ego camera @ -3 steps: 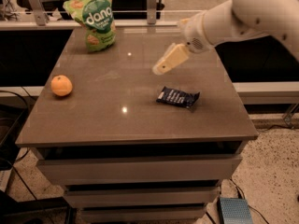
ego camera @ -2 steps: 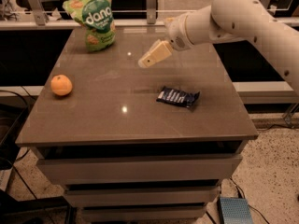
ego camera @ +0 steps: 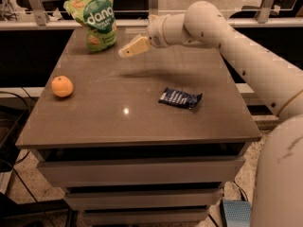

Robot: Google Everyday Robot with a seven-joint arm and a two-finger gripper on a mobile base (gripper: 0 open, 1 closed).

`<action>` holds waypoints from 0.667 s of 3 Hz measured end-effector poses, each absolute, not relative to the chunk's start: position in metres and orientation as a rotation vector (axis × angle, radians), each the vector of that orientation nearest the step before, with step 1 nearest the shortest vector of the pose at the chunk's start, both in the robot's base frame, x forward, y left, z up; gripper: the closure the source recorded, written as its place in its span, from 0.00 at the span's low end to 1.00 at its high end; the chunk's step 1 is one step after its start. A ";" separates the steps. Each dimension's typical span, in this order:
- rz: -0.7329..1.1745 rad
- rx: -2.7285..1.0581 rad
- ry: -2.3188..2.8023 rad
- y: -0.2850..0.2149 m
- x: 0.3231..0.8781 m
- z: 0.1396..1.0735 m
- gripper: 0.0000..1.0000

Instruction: Move green rice chip bag near orange

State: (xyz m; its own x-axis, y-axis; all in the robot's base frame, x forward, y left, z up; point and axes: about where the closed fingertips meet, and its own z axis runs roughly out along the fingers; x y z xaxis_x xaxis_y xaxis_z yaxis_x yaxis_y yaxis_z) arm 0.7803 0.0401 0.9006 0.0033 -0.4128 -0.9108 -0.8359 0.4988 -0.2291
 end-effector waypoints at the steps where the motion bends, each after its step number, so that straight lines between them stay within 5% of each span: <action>1: 0.503 -0.996 1.559 0.058 0.816 0.908 0.00; 2: 0.503 -0.996 1.559 0.059 0.816 0.908 0.00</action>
Offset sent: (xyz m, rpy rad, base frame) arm 0.0286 0.0175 0.0049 0.0837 -0.0247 -0.0221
